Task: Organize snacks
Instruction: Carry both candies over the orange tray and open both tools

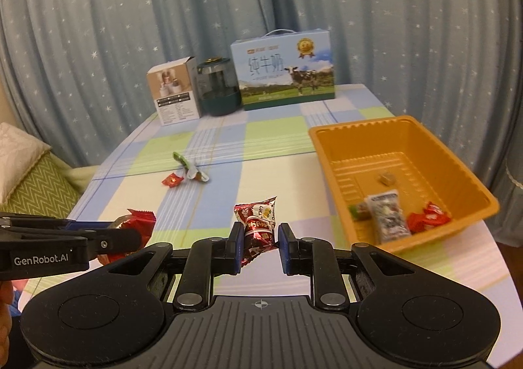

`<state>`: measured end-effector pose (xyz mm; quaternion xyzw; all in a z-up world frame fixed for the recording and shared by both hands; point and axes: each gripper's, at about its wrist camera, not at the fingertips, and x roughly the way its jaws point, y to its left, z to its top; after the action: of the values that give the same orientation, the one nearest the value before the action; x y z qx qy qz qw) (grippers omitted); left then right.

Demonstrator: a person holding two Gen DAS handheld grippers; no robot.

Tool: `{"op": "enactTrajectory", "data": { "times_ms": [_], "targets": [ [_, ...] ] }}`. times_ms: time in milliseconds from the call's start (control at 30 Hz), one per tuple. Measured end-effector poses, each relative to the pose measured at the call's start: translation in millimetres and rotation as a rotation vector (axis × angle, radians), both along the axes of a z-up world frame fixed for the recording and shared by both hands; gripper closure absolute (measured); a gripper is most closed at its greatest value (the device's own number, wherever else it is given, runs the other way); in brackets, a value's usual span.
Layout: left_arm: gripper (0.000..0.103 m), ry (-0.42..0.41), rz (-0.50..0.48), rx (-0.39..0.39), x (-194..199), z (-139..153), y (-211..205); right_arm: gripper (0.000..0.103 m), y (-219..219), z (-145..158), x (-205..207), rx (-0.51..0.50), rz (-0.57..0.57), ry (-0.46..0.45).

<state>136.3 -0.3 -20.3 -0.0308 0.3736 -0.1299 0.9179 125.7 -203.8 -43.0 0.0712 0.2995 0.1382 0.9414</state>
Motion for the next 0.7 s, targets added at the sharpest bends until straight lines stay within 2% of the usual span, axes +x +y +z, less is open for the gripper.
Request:
{"op": "enactTrajectory", "data": {
  "times_ms": [233, 700],
  "targets": [
    [0.080, 0.001, -0.029, 0.006, -2.9, 1.3, -17.8, 0.080, -19.2, 2.0, -12.5, 0.008, -0.037, 0.000],
    [0.080, 0.001, -0.058, 0.002, 3.7, 1.5, -30.8, 0.080, -39.8, 6.7, -10.4, 0.025, -0.092, 0.000]
  ]
}}
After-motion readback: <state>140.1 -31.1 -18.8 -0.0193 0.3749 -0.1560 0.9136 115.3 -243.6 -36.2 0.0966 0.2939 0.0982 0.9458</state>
